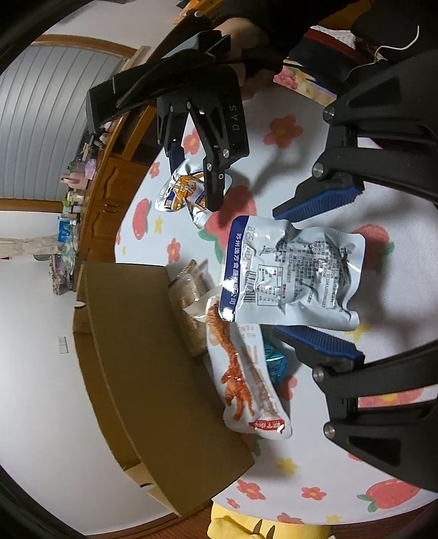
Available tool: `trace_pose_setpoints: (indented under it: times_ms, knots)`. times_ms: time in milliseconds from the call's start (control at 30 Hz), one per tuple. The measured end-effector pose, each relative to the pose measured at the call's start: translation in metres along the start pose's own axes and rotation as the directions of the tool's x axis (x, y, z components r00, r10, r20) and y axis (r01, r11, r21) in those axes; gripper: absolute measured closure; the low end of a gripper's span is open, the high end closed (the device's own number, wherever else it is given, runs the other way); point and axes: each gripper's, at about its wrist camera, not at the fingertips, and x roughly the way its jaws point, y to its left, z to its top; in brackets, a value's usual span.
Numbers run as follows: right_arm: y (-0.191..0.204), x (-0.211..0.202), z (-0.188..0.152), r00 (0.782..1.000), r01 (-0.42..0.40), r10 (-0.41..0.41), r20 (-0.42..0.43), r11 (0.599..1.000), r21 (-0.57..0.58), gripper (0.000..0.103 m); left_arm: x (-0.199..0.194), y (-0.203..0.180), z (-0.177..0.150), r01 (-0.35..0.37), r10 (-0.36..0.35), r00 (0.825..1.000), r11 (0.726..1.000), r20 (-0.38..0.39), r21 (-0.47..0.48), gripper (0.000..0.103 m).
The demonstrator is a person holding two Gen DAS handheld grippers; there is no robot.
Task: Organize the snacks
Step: 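Close the left tool on the silver packet while the right tool grips the orange-silver pouch, then carry both packets over the box and open both tools to drop them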
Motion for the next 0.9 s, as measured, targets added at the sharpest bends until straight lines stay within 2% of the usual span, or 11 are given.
trace_pose_setpoints:
  times_ms: [267,433,700,900]
  knots:
    - [0.011,-0.028,0.023,0.997,-0.024,0.026,0.07,0.999,-0.026,0.029,-0.022,0.004,0.019,-0.015,0.015,0.997,1.0,0.071,-0.006,0.042]
    - [0.023,-0.039,0.041,0.994,-0.035,0.04,0.105,0.998,-0.052,0.029,-0.034,0.014,0.031,-0.048,0.049,0.993,0.999,0.109,-0.015,0.042]
    - [0.031,-0.047,0.064,0.989,-0.048,0.058,0.133,0.996,-0.078,0.029,-0.045,0.033,0.046,-0.093,0.096,0.985,0.995,0.146,-0.031,0.042]
    - [0.037,-0.048,0.093,0.985,-0.052,0.069,0.161,0.993,-0.108,0.029,-0.055,0.055,0.06,-0.118,0.124,0.977,0.992,0.175,-0.045,0.042]
